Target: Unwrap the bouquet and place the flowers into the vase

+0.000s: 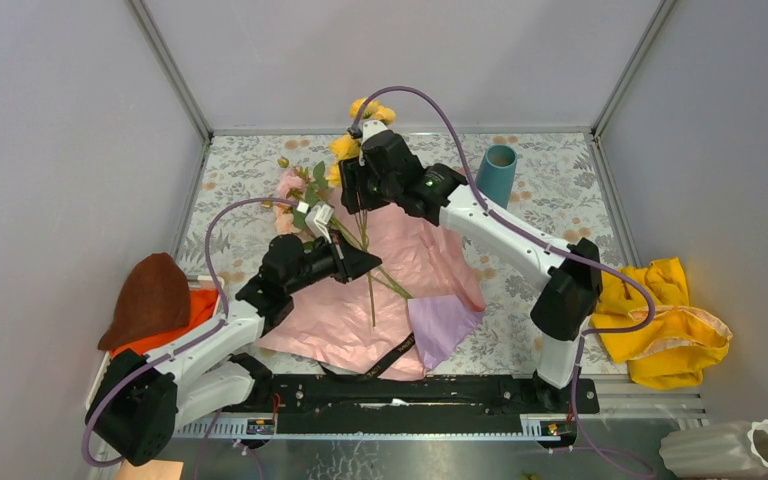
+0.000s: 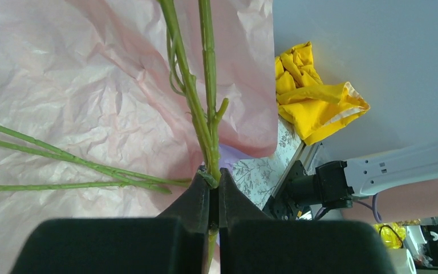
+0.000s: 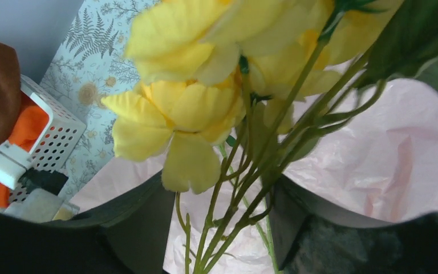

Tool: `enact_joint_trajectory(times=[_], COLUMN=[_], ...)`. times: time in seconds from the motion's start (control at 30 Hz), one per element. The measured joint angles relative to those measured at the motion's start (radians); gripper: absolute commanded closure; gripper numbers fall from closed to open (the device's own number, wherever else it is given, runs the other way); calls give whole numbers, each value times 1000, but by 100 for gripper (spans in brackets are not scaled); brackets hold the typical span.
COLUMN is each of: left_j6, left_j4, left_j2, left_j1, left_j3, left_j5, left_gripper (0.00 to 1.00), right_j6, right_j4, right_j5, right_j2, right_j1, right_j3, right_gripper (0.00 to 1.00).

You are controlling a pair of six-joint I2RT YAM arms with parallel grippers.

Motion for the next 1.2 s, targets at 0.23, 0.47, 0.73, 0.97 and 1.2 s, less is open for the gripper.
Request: enact_joint_trajectory(times=[0.23,0.47,0.73,0.97,1.2], left_j6=[14,42,95,102,103], left_j4=[-19,-60,-175,-282,-345], left_j2=[-5,-16,-26,-121,-179], left_j1=[-24,-33,-37,-37,-37], left_j3=[0,2,90,138,137], left_j5=[-5,-16,-50,-103,-145], left_gripper=[100,79,33,27,22], right_j6=[-15,-2,-34,-88,-234], right_j4=[-66,-78,-87,-90,35], right_j5=[-2,-18,35,135,368], right_j2=[43,44,39,-47,-214], right_j1=[-16,-17,-23,-62,-97], right_j3=[72,74,73,76,112], right_gripper=[85,100,100,100,100])
